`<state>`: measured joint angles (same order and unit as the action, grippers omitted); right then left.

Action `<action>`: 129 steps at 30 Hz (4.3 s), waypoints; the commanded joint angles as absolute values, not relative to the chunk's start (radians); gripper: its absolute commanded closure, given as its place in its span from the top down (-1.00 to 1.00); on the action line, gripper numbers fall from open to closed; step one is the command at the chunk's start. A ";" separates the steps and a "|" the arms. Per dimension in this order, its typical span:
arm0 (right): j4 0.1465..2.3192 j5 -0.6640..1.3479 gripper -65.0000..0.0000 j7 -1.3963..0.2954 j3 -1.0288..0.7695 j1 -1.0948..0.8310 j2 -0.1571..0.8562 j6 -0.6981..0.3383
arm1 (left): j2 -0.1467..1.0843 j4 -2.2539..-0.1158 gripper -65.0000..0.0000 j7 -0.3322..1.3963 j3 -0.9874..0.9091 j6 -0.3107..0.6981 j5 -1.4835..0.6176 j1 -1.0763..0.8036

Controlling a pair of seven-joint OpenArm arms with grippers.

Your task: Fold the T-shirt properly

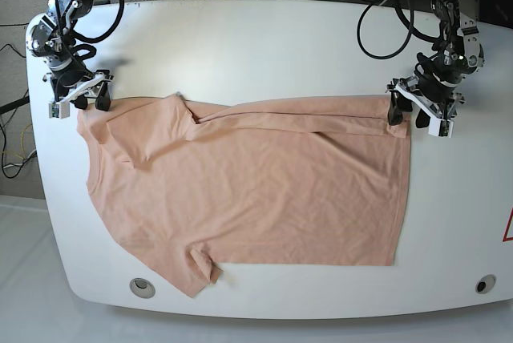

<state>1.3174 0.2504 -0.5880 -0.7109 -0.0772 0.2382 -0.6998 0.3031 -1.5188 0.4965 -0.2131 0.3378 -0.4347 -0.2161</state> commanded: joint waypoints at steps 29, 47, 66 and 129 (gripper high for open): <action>1.315 0.269 0.01 -0.630 -0.715 -0.046 0.291 -0.698 | 0.302 -1.507 -0.64 0.466 -0.197 0.344 -0.458 -0.204; 1.273 0.166 0.02 -0.606 -0.773 -0.016 0.278 -0.698 | 0.302 -1.500 -0.93 0.437 -0.200 0.339 -0.458 -0.214; 1.290 0.189 0.09 -0.611 -0.767 -0.022 0.271 -0.698 | 0.299 -1.545 -0.64 0.537 -0.318 0.335 -0.432 -0.254; 1.271 0.182 -1.00 -0.564 -0.760 -0.007 0.269 -0.698 | 0.293 -1.475 -0.20 0.619 -0.415 0.486 -0.491 -0.218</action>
